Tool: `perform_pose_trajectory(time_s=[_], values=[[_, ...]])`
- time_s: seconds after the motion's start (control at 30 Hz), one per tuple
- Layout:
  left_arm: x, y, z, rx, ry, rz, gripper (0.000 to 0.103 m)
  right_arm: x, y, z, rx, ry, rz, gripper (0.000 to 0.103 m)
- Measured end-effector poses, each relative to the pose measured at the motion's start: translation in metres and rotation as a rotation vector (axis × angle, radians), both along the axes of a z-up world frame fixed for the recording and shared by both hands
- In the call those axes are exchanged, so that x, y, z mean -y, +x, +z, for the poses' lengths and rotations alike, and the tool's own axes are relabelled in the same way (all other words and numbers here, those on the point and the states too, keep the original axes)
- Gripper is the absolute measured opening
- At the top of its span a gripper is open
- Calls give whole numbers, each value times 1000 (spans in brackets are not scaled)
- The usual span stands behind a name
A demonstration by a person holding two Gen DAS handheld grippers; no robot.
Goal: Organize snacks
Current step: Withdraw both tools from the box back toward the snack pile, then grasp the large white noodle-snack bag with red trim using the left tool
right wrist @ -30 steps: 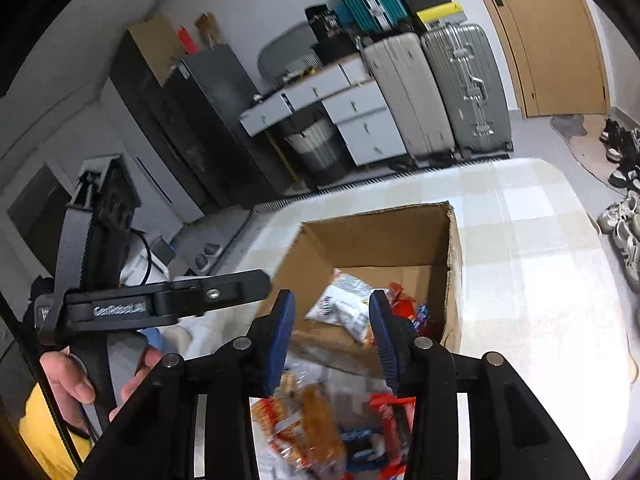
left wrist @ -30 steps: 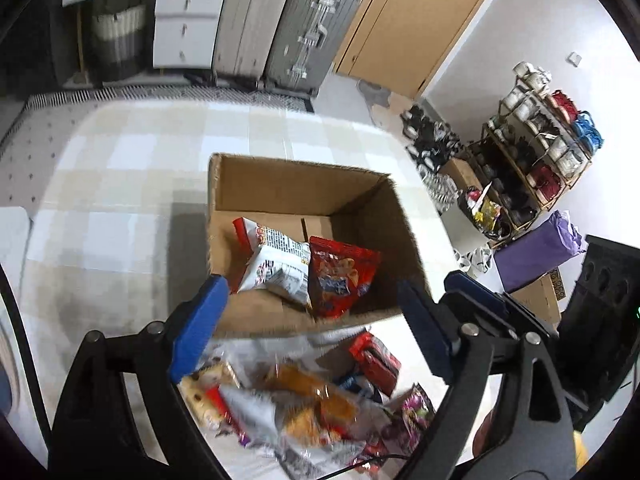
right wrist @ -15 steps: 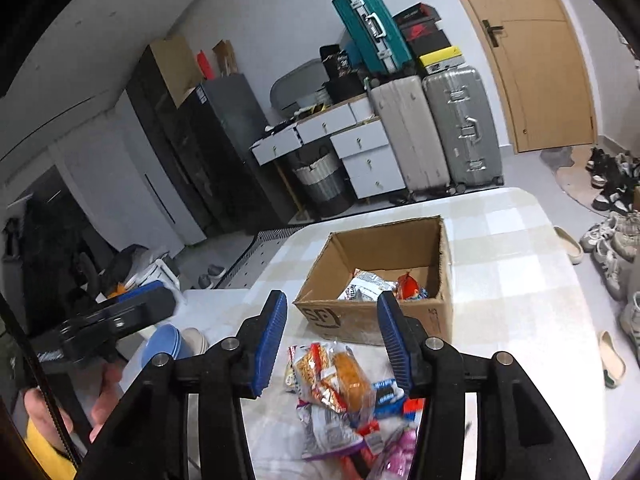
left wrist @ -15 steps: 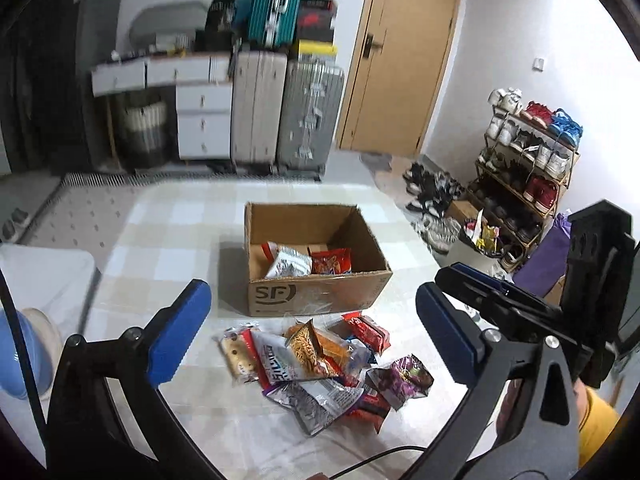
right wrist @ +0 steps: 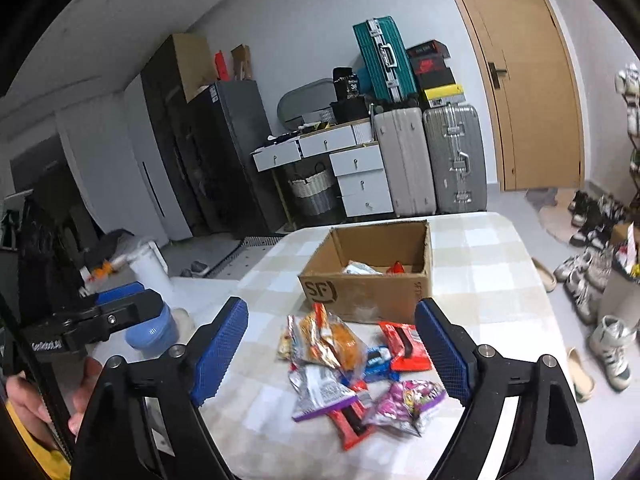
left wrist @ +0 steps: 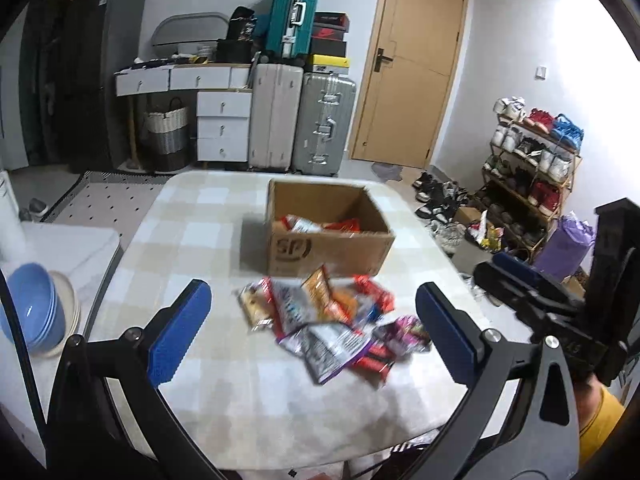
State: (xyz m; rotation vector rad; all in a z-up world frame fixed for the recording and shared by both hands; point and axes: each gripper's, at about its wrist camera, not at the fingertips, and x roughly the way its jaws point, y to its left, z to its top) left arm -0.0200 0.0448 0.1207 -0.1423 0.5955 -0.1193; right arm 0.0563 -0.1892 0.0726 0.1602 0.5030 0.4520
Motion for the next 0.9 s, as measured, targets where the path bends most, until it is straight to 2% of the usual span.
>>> perform_pose_trajectory(time_s=[0.1, 0.17, 0.33, 0.53, 0.73, 0.9], values=[[-5, -5, -30, -15, 9, 16, 102, 1, -6, -22, -8, -23, 4, 88], [-9, 2, -52, -54, 8, 22, 102, 1, -2, -39, -30, -28, 6, 88], [-9, 39, -94, -132, 4, 31, 102, 4, 10, -74, -87, -36, 2, 88], [1, 97, -127, -215, 19, 16, 102, 1, 44, -86, -123, -56, 14, 88], [5, 165, -158, -296, -34, 4, 102, -7, 75, -95, -128, -74, 47, 88], [8, 204, -180, -336, -79, -30, 102, -16, 89, -106, -139, -91, 97, 88]])
